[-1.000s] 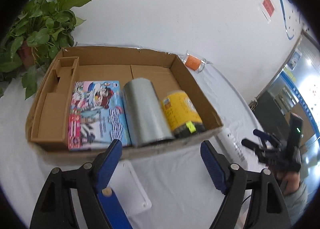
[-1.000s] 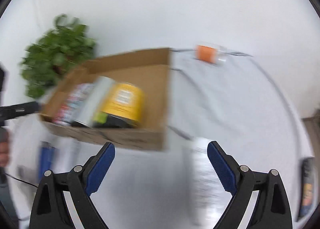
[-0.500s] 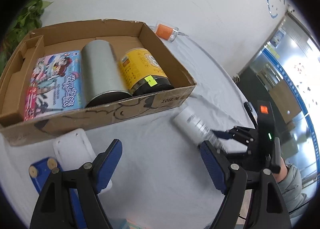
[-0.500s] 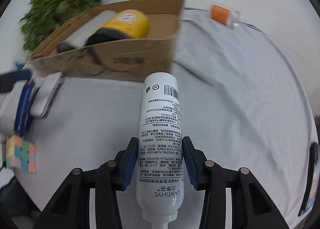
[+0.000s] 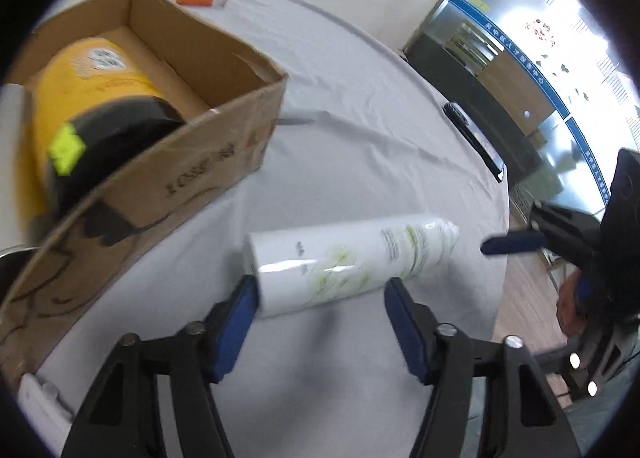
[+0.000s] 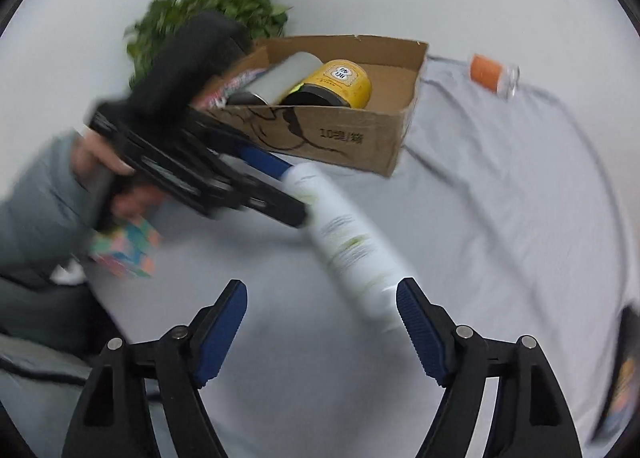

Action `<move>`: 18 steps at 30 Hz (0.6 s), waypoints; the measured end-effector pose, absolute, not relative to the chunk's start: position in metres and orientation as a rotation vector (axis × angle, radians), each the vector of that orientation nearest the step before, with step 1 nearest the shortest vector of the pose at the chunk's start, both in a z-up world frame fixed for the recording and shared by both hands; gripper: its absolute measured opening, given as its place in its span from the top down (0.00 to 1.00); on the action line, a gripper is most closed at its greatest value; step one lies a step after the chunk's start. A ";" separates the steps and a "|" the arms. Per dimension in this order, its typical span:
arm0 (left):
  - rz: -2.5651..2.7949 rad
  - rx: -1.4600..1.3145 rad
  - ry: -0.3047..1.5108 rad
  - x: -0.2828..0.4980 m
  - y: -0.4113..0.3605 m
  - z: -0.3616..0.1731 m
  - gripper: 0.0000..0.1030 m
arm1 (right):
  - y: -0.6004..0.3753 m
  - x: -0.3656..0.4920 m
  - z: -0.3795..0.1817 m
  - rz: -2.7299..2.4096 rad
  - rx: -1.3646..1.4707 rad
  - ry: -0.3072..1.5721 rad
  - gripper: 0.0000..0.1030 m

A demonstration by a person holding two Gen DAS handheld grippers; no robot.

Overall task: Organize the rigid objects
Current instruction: 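Grasp the white spray bottle with both grippers and lift it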

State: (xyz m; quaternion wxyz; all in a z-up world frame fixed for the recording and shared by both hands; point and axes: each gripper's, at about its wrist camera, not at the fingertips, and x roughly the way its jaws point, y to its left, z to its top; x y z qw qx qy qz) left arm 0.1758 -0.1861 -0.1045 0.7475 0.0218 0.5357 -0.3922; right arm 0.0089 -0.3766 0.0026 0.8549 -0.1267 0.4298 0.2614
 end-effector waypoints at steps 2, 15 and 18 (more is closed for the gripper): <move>-0.898 0.006 1.211 0.177 -0.189 -0.109 0.51 | -0.384 0.007 -0.001 0.547 -0.141 0.938 0.26; -0.750 0.151 1.112 0.167 -0.195 -0.079 0.49 | -0.480 0.079 -0.068 0.151 0.702 1.077 0.28; -0.801 0.142 1.178 0.181 -0.208 -0.094 0.42 | -0.470 0.086 -0.062 0.061 0.640 1.047 0.32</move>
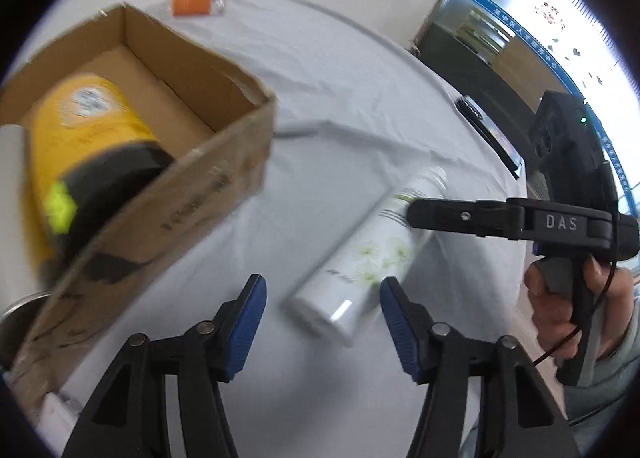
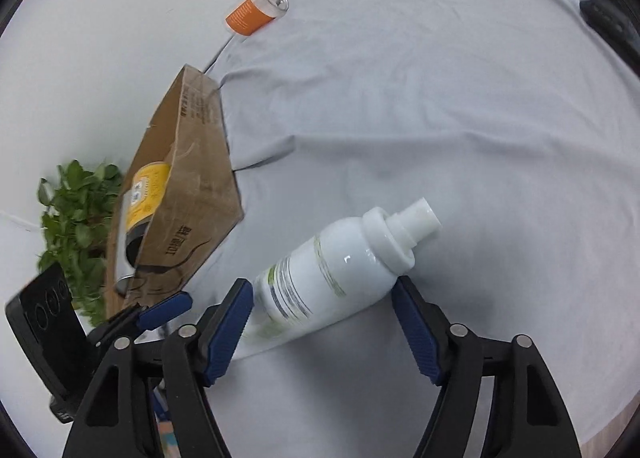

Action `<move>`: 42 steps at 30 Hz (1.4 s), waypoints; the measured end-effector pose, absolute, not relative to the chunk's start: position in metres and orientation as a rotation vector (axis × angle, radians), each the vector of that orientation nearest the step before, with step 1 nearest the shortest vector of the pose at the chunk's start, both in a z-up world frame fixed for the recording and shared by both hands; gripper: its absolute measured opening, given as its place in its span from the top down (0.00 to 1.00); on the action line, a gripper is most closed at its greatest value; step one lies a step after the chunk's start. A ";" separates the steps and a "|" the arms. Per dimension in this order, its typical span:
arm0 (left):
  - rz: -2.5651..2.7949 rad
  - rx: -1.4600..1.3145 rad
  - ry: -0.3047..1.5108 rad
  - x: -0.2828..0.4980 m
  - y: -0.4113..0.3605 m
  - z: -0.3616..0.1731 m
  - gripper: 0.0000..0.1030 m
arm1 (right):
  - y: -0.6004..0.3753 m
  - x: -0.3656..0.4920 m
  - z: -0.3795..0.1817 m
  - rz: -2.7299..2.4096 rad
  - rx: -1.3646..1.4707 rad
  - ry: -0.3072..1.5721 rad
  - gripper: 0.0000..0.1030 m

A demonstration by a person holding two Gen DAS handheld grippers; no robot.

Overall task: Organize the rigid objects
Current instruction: 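Grasp the white spray bottle with both grippers and lift it, then stand the spray bottle upright in the tray beside the jar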

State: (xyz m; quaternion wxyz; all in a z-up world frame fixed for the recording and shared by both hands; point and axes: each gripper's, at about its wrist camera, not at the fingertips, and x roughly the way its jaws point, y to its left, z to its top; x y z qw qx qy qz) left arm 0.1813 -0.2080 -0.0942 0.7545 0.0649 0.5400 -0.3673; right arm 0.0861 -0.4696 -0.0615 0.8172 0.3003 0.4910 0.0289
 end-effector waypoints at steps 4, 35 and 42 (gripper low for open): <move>-0.830 0.174 1.268 0.172 -0.223 -0.109 0.47 | -0.458 0.097 -0.066 0.039 0.635 1.024 0.38; -0.568 -0.372 1.207 0.284 -0.155 -0.042 0.54 | -0.284 0.333 0.026 0.424 -0.033 1.074 0.56; -0.567 -0.249 1.044 0.228 -0.124 0.016 0.51 | -0.314 0.318 0.027 0.352 -0.001 1.017 0.27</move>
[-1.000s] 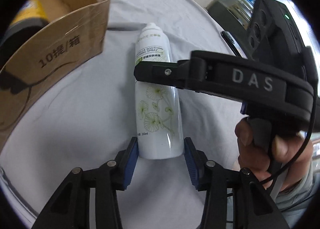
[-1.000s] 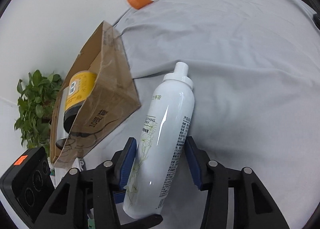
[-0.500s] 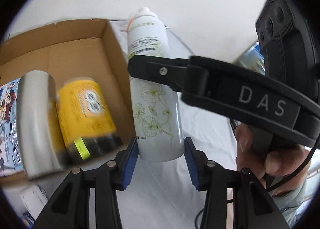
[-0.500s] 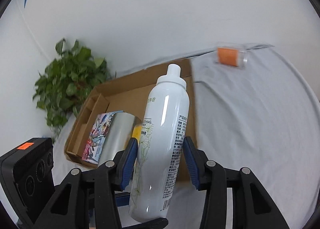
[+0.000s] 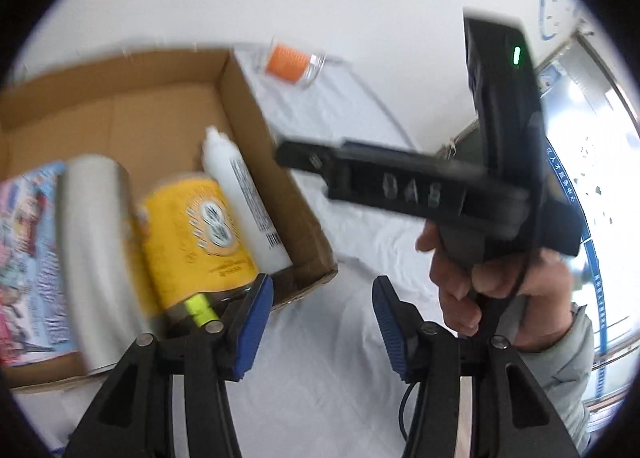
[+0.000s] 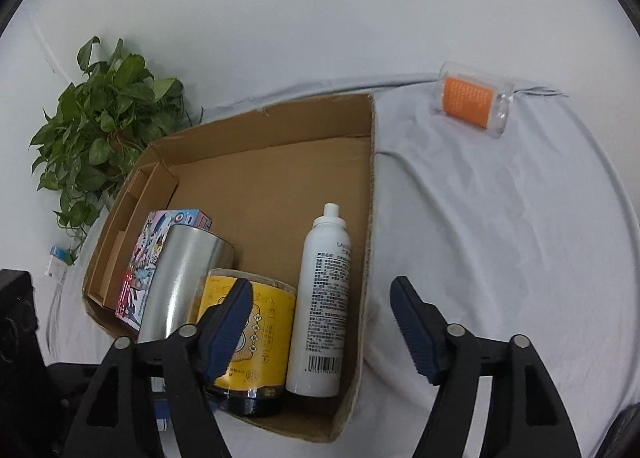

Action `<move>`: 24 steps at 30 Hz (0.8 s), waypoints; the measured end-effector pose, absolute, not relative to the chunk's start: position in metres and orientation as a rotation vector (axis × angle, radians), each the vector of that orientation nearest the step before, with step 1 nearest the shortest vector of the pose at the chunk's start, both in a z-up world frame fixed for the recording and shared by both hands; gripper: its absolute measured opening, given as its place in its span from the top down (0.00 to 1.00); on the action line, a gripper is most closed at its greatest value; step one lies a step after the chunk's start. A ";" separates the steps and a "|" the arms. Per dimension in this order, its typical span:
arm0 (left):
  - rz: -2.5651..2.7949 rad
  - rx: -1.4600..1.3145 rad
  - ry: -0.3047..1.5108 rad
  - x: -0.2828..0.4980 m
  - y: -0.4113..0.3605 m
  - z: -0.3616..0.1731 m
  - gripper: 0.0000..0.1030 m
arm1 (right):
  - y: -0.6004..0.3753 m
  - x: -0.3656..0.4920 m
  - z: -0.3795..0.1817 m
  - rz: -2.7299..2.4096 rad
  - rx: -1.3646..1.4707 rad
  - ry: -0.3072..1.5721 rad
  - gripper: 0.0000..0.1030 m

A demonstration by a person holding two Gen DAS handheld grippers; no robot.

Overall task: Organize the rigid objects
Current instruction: 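Stand the spray bottle upright in the tray beside the jar, then reach past the white fan and grasp the pastel Rubik's cube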

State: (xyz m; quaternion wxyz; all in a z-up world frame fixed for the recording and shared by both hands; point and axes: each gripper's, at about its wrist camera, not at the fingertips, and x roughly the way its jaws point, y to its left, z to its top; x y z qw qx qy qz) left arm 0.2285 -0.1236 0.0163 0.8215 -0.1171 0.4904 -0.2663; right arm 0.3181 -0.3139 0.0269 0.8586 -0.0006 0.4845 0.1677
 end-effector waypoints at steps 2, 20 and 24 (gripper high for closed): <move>-0.541 -0.223 0.957 0.210 -0.100 0.048 0.45 | -0.319 0.293 0.045 0.315 -0.024 0.949 0.20; -0.010 -0.086 0.419 0.022 0.101 0.218 0.23 | -0.200 0.047 0.037 0.758 -0.187 0.686 0.09; 0.107 -0.148 0.575 -0.023 0.138 0.155 0.23 | -0.148 0.015 0.004 0.955 -0.106 0.820 0.10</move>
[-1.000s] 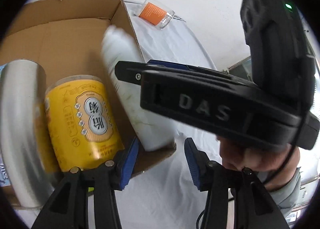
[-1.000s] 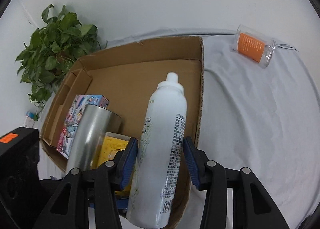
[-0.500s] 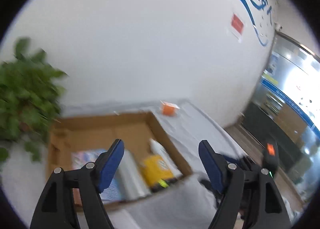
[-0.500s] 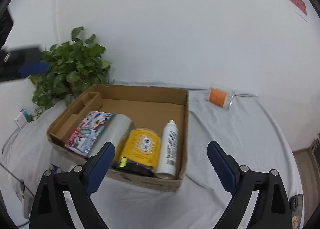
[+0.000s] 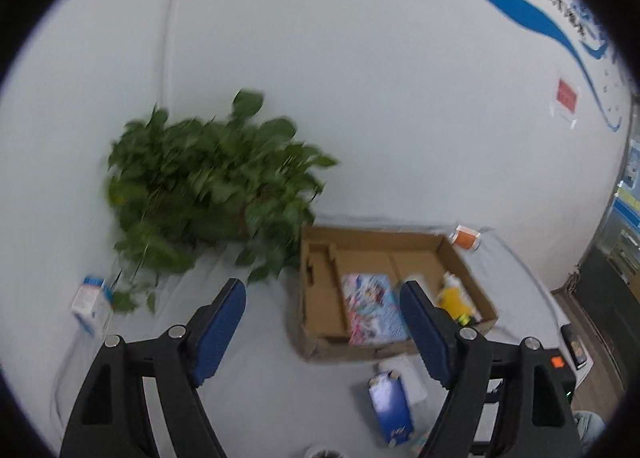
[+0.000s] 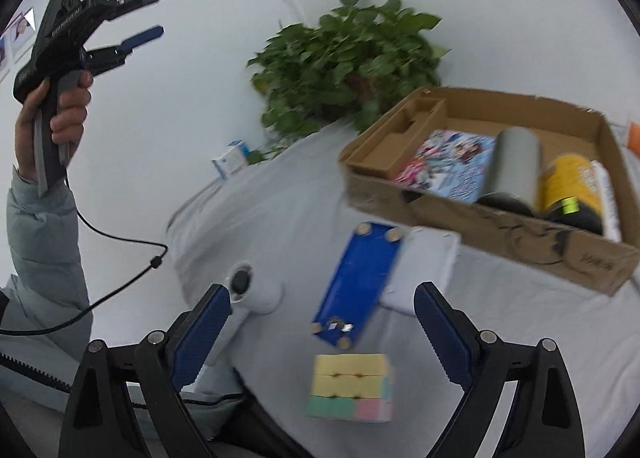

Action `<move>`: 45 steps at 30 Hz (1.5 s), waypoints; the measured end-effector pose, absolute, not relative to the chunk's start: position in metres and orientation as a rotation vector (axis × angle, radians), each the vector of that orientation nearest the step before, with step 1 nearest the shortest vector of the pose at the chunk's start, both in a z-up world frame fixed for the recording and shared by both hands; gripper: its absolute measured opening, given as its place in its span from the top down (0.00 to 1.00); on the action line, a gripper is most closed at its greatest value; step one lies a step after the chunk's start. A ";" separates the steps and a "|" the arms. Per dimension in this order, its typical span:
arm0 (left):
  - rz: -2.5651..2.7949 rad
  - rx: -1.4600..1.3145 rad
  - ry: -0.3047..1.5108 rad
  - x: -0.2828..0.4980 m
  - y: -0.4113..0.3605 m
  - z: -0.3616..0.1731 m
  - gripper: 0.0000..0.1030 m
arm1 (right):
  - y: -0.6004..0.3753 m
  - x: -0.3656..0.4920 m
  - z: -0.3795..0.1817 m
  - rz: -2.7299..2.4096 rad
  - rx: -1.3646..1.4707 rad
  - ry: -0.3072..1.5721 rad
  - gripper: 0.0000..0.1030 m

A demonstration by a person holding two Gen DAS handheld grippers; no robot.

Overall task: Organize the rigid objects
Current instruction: 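Reach past the white fan and grasp the pastel Rubik's cube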

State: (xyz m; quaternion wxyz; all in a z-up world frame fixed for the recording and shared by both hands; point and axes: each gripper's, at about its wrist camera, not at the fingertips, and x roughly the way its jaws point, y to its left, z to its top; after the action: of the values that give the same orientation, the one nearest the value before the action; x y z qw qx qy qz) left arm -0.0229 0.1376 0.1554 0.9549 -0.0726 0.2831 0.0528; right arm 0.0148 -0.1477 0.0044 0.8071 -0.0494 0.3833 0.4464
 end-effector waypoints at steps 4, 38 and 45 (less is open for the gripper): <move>0.072 -0.270 0.831 -0.038 0.152 0.054 0.23 | -0.100 -0.013 -0.025 1.076 -0.064 0.910 0.11; -0.186 -0.646 1.112 0.000 0.109 -0.117 0.60 | -0.008 -0.023 -0.103 0.899 -0.241 1.021 0.34; -0.068 -0.588 1.044 -0.009 0.115 -0.102 0.60 | -0.037 -0.027 -0.079 0.892 -0.241 0.936 0.36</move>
State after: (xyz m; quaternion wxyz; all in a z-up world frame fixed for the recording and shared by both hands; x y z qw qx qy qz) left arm -0.0093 0.1150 -0.1016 0.8253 -0.2767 0.4913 -0.0320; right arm -0.0273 -0.0365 -0.0794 0.7915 -0.1118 0.4351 0.4144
